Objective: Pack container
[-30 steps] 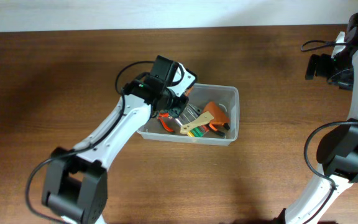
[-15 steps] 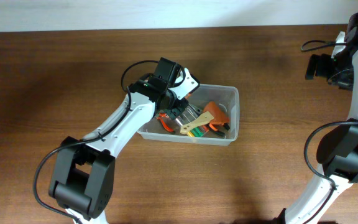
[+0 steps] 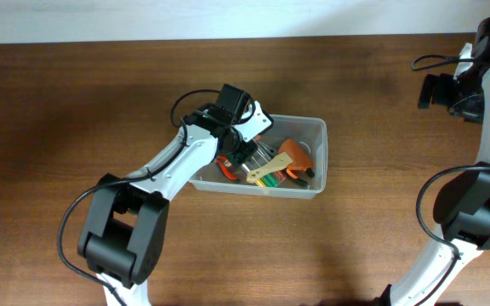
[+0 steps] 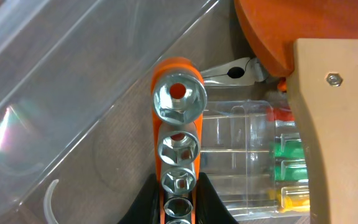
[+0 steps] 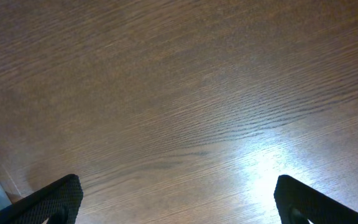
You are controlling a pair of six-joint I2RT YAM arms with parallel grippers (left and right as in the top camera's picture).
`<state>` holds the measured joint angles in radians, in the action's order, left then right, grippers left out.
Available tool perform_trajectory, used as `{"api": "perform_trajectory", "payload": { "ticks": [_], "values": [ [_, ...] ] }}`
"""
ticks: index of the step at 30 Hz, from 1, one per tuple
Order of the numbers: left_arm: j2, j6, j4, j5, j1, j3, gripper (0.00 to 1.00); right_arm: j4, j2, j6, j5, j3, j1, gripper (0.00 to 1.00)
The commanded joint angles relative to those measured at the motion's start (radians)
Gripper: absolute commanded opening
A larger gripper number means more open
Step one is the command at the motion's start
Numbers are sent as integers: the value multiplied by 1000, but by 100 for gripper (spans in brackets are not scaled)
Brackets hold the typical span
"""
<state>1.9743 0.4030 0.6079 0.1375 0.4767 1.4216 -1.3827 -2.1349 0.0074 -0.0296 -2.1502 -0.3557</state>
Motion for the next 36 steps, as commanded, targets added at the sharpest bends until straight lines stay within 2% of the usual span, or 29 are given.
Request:
{"api": "perform_trajectory", "payload": {
  "ticks": [1,8,16,21,25,28,31,32,36],
  "values": [
    [-1,18,-2,-4,1,25,18,0,0,9,-6,5,2,98],
    [-1,18,-3,-7,0,25,35,0,0,9,-6,5,2,99],
    [-2,18,-18,-6,0,43,36,0,0,9,-6,5,2,99],
    [-23,-14,-16,-6,0,145,38,0,0,9,-6,5,2,98],
    [-71,-20,-2,-8,0,252,53,0,0,9,-6,5,2,99],
    [-113,-20,6,-65,0,309,82,0,0,9,-6,5,2,99],
    [-158,-20,6,-190,-5,329,87,0,0,9,-6,5,2,99],
    [-172,-20,6,-226,-9,329,97,0,0,9,-6,5,2,99],
    [-237,-21,40,-381,-37,329,99,0,0,9,-6,5,2,99]
  ]
}}
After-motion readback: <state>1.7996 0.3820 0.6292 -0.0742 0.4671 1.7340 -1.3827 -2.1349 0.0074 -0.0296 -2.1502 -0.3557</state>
